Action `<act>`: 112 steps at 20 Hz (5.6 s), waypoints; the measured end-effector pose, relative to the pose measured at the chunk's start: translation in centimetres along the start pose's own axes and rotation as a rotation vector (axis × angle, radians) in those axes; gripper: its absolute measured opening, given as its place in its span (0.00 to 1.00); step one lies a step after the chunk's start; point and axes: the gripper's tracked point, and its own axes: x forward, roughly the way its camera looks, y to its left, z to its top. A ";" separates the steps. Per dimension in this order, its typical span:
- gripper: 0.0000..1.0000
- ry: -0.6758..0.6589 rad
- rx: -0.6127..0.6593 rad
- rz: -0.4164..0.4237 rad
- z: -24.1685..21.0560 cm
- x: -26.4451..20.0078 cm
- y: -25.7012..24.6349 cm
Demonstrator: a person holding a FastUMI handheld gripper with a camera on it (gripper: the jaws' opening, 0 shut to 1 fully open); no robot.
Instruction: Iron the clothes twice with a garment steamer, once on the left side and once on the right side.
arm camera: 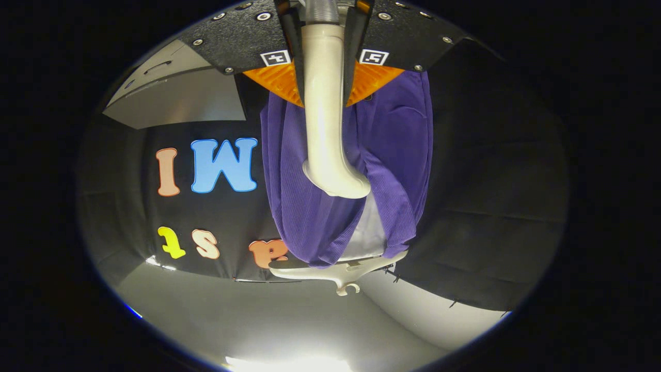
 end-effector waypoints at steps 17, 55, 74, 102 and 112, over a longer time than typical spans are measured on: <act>0.34 0.226 0.009 -0.050 -13.5 -3.4 0.2; 0.34 -0.159 0.087 0.043 8.6 -5.6 4.3; 0.34 -0.093 -0.046 0.141 9.2 4.4 12.5; 0.34 0.251 -0.113 0.170 -12.5 -1.0 11.1; 0.34 0.370 -0.146 0.189 -18.5 -3.0 11.8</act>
